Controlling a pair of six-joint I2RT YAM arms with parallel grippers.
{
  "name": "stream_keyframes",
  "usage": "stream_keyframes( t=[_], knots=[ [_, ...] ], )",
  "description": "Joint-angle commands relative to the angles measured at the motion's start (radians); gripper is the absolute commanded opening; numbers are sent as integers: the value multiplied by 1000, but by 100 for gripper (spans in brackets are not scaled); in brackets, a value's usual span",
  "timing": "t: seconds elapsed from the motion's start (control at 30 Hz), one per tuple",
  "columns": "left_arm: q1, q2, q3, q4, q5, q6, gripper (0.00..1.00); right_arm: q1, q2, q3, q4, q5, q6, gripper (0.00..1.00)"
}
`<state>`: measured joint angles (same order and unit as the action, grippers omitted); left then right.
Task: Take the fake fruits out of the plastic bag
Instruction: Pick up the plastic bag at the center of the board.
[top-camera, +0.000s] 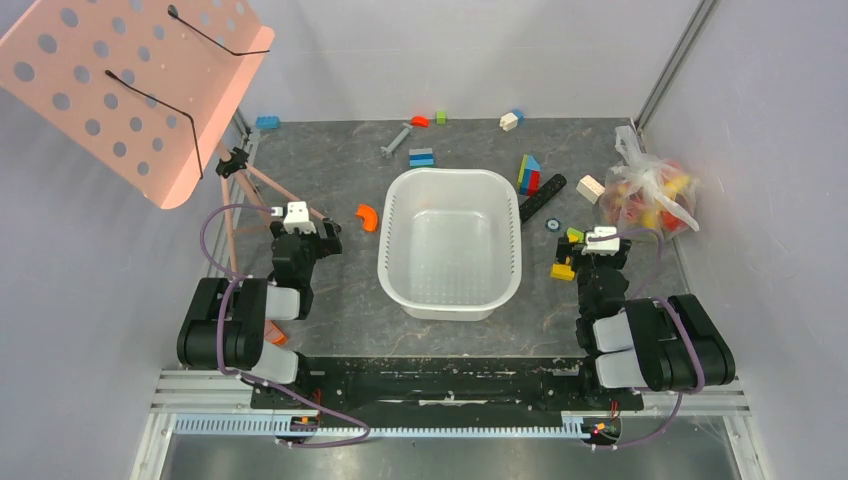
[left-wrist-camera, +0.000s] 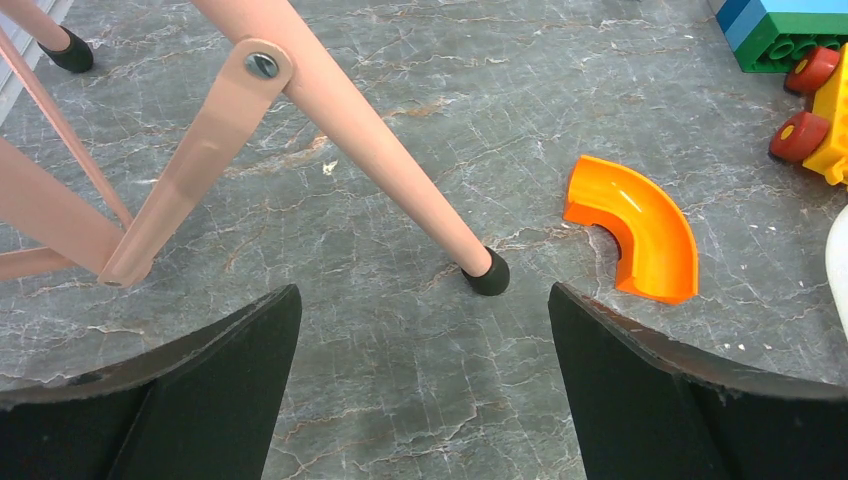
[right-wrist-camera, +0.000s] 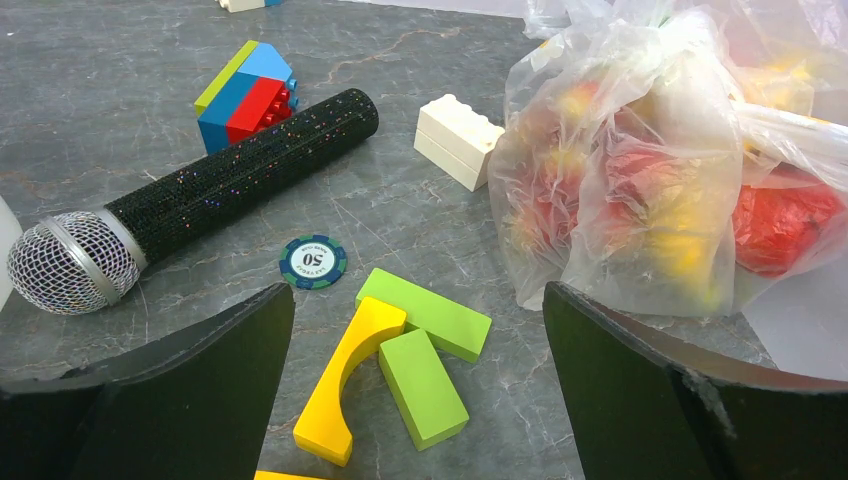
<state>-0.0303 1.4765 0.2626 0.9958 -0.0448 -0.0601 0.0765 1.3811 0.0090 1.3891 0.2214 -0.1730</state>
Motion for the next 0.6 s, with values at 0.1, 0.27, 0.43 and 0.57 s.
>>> stream_keyframes(
  t=[0.1, 0.27, 0.43, 0.57],
  knots=[
    [-2, -4, 21, 26, 13, 44, 100, 0, -3, -93, 28, -1, -2, 98],
    [-2, -4, 22, 24, 10, 39, 100, 0, -4, -93, 28, 0, -1, 98],
    [0, -2, 23, 23, 9, 38, 100, 0, -2, -92, 28, 1, -2, 98],
    [-2, -6, 20, 24, 5, 41, 100, -1, -3, -92, 28, 1, -2, 98]
  ],
)
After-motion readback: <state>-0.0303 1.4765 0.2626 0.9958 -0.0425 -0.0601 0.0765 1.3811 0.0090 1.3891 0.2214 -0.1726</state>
